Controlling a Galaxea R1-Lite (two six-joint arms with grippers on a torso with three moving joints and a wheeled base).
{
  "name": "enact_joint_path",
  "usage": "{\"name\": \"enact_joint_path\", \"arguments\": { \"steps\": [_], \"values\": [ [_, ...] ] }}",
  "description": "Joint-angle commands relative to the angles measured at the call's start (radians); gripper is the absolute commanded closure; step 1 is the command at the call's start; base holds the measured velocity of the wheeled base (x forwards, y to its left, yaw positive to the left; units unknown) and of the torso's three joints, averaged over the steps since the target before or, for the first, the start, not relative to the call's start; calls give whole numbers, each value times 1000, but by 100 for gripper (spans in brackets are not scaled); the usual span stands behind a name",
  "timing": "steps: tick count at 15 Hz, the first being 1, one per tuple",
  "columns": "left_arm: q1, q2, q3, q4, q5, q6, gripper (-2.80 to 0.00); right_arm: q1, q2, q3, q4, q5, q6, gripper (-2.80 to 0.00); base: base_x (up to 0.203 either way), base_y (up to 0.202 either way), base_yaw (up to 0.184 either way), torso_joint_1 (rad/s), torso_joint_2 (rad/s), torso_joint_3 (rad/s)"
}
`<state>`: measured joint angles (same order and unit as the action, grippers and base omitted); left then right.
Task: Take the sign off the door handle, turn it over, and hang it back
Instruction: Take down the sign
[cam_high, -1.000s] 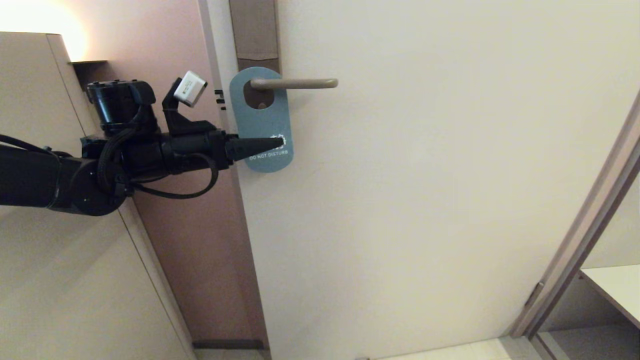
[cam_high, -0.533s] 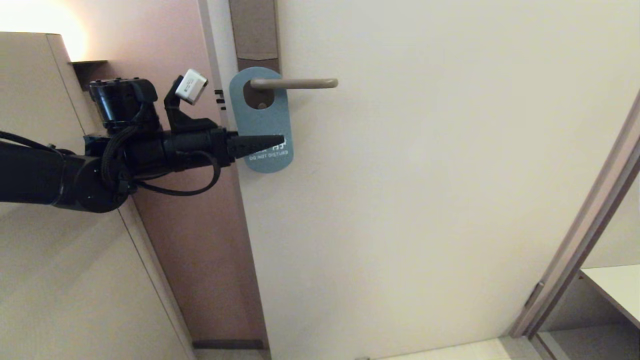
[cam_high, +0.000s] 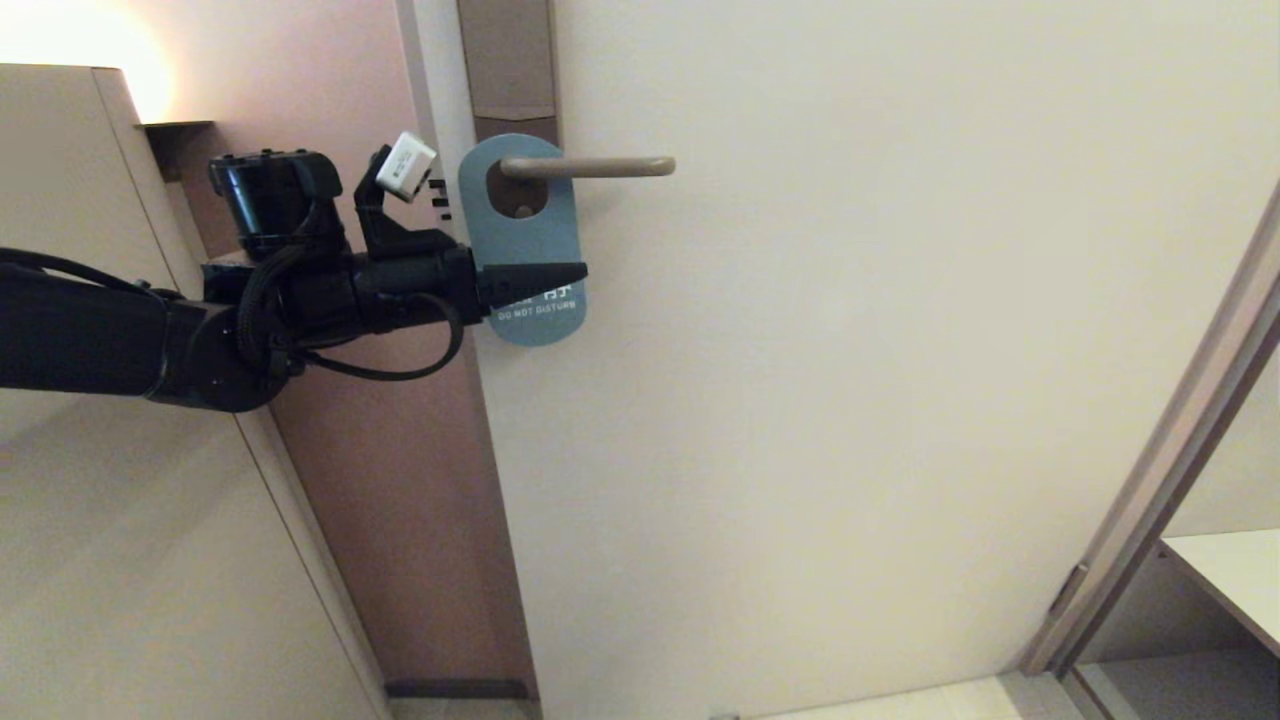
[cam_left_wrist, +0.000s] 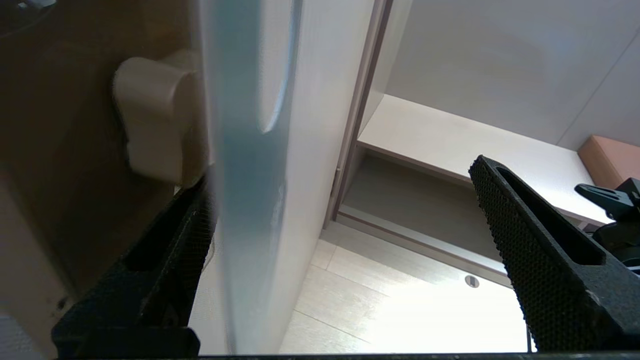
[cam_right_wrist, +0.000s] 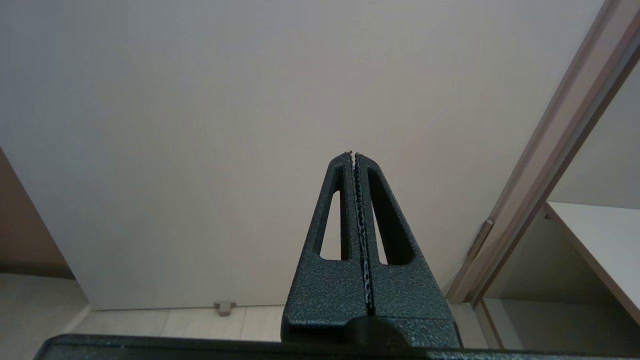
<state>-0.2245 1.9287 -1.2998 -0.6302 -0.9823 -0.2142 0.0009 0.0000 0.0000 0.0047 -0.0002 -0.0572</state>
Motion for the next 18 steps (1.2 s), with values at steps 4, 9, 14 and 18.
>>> {"name": "enact_joint_path", "arguments": {
  "steps": [4,9,14,18],
  "values": [
    [-2,-1,2,-5,-6,6,-280,1,0,0,0,0,-1,0,0,0,0,0,0,0],
    [-1,-7,-1,-8,-4,6,-280,-1,0,0,0,0,0,0,0,0,0,0,0,0],
    [1,-10,-1,-42,-1,-5,0,1,0,0,0,0,0,0,0,0,0,0,0,0],
    [1,-28,1,-39,-1,-5,0,1,0,0,0,0,0,0,0,0,0,0,0,0]
  ]
}}
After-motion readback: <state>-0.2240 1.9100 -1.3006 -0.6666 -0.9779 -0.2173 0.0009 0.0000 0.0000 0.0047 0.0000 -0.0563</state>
